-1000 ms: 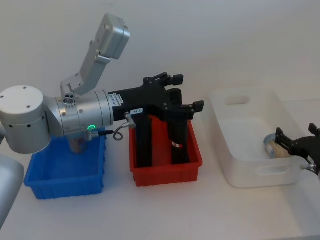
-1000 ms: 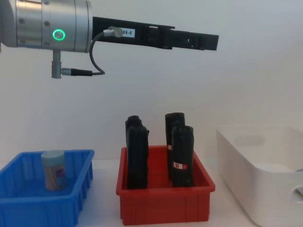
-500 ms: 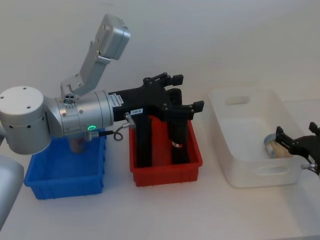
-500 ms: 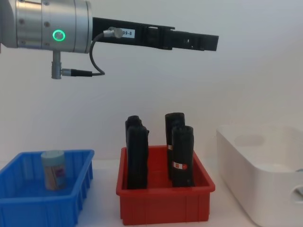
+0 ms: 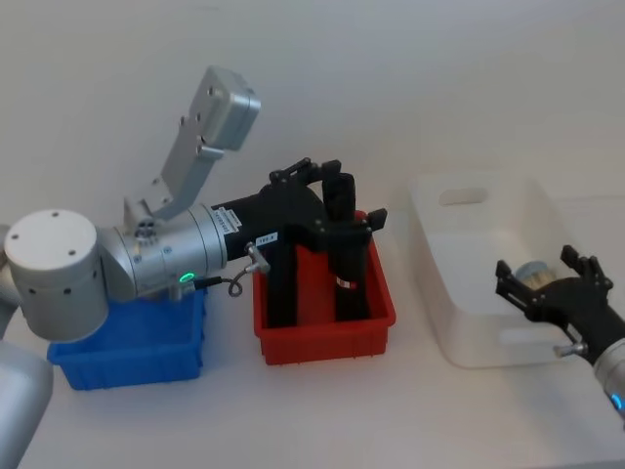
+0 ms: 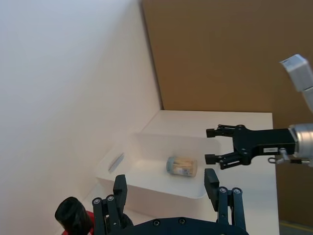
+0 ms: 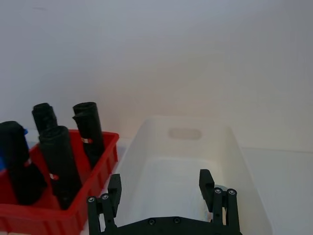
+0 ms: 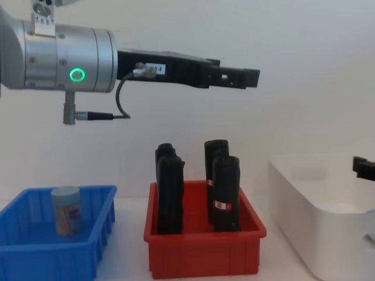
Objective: Pick the cotton swabs from the blue box and place them into the white box.
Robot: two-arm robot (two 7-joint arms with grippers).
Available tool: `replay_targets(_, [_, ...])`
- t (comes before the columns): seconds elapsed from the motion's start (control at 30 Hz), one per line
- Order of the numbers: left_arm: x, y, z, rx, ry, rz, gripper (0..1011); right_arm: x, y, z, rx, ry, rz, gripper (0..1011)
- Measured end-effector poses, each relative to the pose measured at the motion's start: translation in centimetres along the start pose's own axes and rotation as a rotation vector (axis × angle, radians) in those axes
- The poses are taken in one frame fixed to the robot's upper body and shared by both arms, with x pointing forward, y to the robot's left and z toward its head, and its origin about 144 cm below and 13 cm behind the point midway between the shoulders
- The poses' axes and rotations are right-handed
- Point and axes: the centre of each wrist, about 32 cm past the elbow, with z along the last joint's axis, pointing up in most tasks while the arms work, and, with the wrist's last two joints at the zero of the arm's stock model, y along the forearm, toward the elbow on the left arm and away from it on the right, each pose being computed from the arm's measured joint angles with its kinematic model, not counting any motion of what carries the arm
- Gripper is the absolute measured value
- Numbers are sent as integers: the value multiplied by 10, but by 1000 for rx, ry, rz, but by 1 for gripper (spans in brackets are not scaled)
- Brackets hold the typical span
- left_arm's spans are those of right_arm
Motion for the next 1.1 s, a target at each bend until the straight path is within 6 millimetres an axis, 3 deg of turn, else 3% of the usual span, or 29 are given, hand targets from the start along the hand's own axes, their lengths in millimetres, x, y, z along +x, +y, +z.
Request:
replay_targets(0.47, [-24, 3, -27, 9, -19, 151, 1004, -37, -27, 8, 63, -2, 117, 1002])
replay_targets(1.1, [-60, 8, -59, 8, -40, 347, 1004, -39, -29, 9, 67, -1, 124, 1001])
